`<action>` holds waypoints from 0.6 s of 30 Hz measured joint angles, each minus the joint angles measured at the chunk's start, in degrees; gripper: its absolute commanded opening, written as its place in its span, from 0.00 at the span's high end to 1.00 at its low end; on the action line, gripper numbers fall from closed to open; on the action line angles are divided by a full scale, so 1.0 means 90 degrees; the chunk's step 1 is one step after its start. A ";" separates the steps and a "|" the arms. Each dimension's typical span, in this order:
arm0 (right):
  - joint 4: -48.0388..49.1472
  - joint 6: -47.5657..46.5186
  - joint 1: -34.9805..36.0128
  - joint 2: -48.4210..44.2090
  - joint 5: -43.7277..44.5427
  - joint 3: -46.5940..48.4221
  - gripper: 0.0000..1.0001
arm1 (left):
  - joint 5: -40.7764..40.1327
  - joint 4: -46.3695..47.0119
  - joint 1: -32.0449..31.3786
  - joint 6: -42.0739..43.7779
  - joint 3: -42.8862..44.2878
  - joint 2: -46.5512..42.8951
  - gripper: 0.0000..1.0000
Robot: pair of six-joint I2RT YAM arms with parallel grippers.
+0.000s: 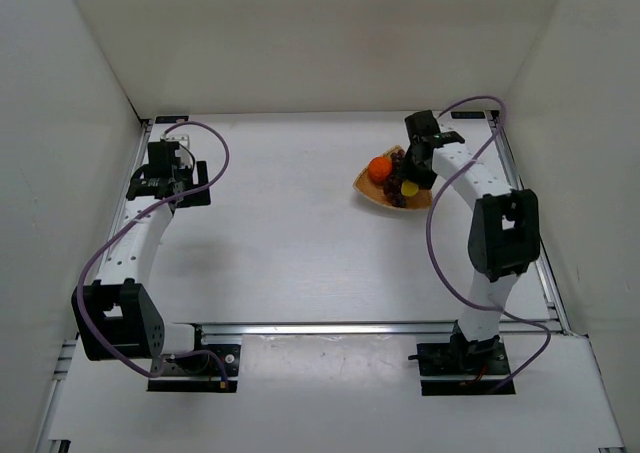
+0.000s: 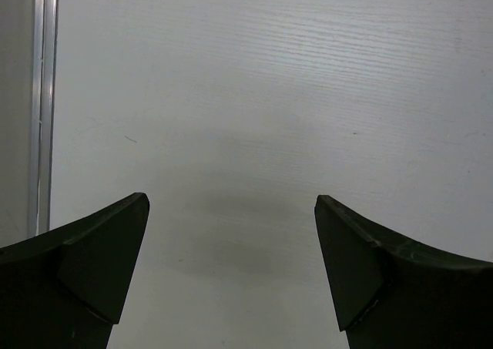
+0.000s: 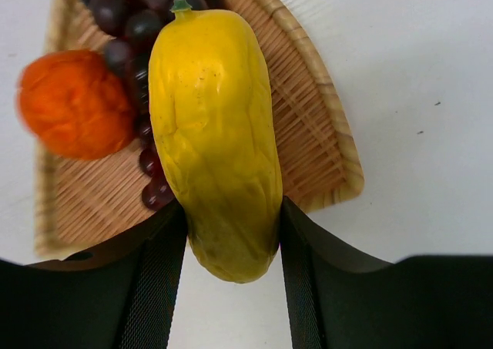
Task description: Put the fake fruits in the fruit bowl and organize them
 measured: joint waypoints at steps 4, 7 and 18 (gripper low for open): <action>-0.0277 -0.0078 -0.0090 0.0478 -0.0027 0.0158 0.65 | 0.0053 -0.0015 0.0041 -0.0002 0.0000 -0.0002 0.00; -0.0440 -0.0170 -0.0153 0.0488 -0.0085 0.0168 0.17 | 0.0107 -0.0027 0.0061 -0.0002 0.0000 -0.0007 0.00; -0.0707 -0.0449 -0.0236 -0.1071 -0.0253 -0.0146 0.00 | 0.0177 -0.0046 0.0080 -0.0002 0.0000 -0.0012 0.00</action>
